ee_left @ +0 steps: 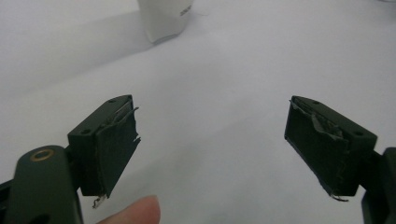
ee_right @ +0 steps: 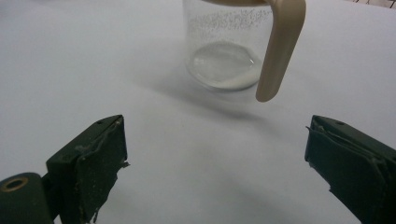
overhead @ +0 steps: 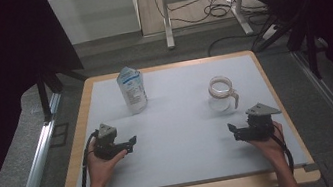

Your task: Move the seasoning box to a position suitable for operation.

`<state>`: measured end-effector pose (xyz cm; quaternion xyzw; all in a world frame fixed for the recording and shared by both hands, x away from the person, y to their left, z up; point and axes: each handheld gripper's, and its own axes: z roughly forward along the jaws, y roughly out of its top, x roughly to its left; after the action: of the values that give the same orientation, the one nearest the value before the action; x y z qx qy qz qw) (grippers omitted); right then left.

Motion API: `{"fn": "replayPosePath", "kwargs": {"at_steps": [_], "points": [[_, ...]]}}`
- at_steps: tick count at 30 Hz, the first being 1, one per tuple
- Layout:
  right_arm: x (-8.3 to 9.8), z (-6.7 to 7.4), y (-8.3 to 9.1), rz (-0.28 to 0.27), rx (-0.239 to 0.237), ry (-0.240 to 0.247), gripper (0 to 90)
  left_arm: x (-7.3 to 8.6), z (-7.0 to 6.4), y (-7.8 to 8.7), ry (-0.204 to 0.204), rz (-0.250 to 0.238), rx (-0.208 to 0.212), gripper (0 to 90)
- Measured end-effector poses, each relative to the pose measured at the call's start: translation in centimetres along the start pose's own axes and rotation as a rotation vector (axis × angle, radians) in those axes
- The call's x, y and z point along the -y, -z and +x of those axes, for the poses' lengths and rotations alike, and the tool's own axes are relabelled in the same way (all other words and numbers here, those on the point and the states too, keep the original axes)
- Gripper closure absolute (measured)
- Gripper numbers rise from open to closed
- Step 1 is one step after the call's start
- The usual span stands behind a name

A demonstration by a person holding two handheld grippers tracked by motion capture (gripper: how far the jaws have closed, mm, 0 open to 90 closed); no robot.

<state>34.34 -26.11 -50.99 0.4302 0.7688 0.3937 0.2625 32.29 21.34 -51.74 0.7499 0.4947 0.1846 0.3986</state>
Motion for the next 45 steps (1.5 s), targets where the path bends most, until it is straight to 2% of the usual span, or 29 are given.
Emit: {"fn": "replayPosePath", "kwargs": {"at_steps": [4, 7, 9, 12, 15, 20, 23, 26, 28, 34, 35, 36, 38, 39, 40, 42, 45], "points": [[0.2, -0.3, -0.1, -0.002, -0.005, -0.003, 7.5, 0.0, -0.3, 0.1, -0.032, 0.009, 0.007, 17.6], [0.4, -0.4, -0.2, -0.007, -0.013, -0.013, 8.4, 0.1, -0.3, 0.1, -0.035, 0.015, 0.015, 20.8], [0.4, -0.4, -0.3, -0.001, -0.014, -0.009, 8.4, 0.3, -0.3, 0.1, -0.023, 0.023, 0.045, 22.5], [0.4, -0.4, 0.0, -0.003, -0.018, -0.009, 9.6, 0.3, -0.6, 0.1, -0.024, 0.032, 0.062, 23.8], [0.1, -0.4, 0.4, -0.012, -0.012, 0.008, 10.6, 0.3, -0.7, 0.3, -0.036, 0.032, 0.079, 23.7], [-0.8, -0.9, 0.8, -0.031, -0.026, 0.005, 10.7, 0.3, -0.3, 0.4, -0.042, 0.038, 0.090, 23.0], [-2.4, -1.1, 0.7, -0.046, -0.024, 0.016, 10.6, 0.0, 0.1, 0.6, -0.034, 0.018, 0.098, 23.5], [-4.1, -1.4, 0.3, -0.036, -0.030, 0.023, 8.3, -0.3, 0.3, 0.9, -0.021, 0.012, 0.114, 23.6], [-5.3, -1.8, -0.3, -0.027, -0.046, 0.014, 6.0, -0.4, 0.4, 1.2, -0.013, 0.002, 0.126, 24.7], [-8.5, -2.9, -3.2, 0.007, -0.037, 0.021, 1.9, -0.5, 0.5, 1.8, 0.018, -0.001, 0.163, 24.5], [-8.5, -2.9, -3.2, 0.007, -0.037, 0.021, 1.9, -0.5, 0.5, 1.8, 0.018, -0.001, 0.163, 23.9], [-9.3, -3.2, -4.3, 0.015, -0.044, 0.012, 1.4, -0.6, 0.5, 1.9, 0.024, 0.001, 0.173, 23.0], [-9.9, -3.5, -5.6, 0.028, -0.049, 0.016, 0.4, -0.5, 0.5, 2.1, 0.028, -0.002, 0.171, 22.3], [-9.9, -3.5, -5.6, 0.028, -0.049, 0.016, 0.4, -0.5, 0.5, 2.1, 0.028, -0.002, 0.171, 22.0], [-10.3, -3.6, -6.6, 0.025, -0.075, 0.009, 0.2, -0.4, 0.7, 2.2, 0.034, -0.006, 0.171, 21.6], [-10.5, -3.3, -7.4, 0.030, -0.079, 0.028, 0.3, -0.4, 0.8, 2.2, 0.038, -0.012, 0.168, 20.9], [-10.5, -2.9, -8.6, 0.049, -0.098, 0.020, 0.3, -0.3, 0.9, 2.3, 0.041, -0.014, 0.169, 20.6]]}}
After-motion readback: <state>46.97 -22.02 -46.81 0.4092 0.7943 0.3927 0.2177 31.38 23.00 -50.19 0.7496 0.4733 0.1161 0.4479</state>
